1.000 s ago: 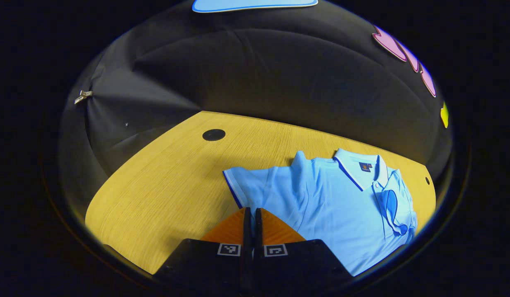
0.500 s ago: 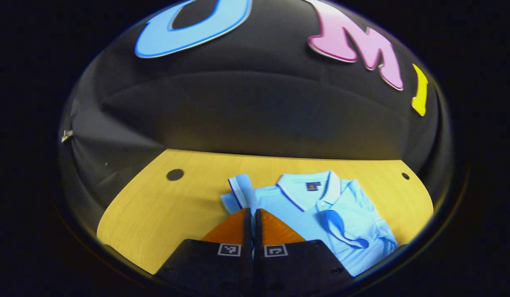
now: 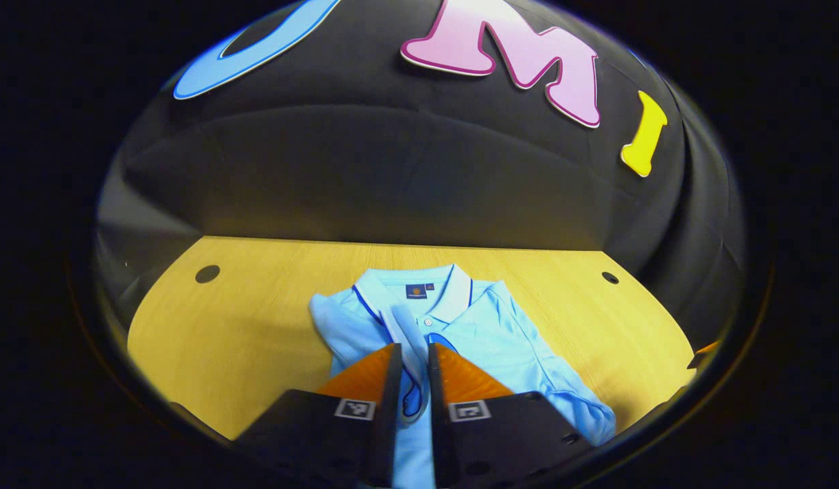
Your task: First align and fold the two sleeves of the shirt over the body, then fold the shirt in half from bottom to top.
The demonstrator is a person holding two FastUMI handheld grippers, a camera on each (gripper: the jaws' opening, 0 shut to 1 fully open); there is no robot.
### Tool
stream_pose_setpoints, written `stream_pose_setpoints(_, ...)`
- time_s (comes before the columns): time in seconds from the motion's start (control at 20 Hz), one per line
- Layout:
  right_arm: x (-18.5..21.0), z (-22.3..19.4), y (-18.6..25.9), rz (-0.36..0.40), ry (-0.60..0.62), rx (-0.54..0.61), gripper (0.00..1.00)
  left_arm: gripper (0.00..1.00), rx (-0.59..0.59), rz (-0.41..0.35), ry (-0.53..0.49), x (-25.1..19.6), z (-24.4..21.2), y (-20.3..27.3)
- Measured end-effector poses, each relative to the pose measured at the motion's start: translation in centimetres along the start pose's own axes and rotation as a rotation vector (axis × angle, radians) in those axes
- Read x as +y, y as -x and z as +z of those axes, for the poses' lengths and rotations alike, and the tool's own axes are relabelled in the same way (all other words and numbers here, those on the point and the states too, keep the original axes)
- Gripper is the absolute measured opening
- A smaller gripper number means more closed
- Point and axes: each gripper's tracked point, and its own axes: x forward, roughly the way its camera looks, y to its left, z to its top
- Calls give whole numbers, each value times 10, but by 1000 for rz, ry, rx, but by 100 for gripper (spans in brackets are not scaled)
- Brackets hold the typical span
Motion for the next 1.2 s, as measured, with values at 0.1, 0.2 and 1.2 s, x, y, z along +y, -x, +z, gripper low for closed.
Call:
stream_pose_setpoints(0.1,1,-5,3,-3,-9,2,98,44,-25,4,4,1,-2,9)
stream_pose_setpoints(0.2,4,-11,6,-6,-13,8,98,80,-47,3,25,3,-2,23)
stream_pose_setpoints(1.2,68,-148,94,-21,-122,210,99,98,227,85,63,23,-201,283)
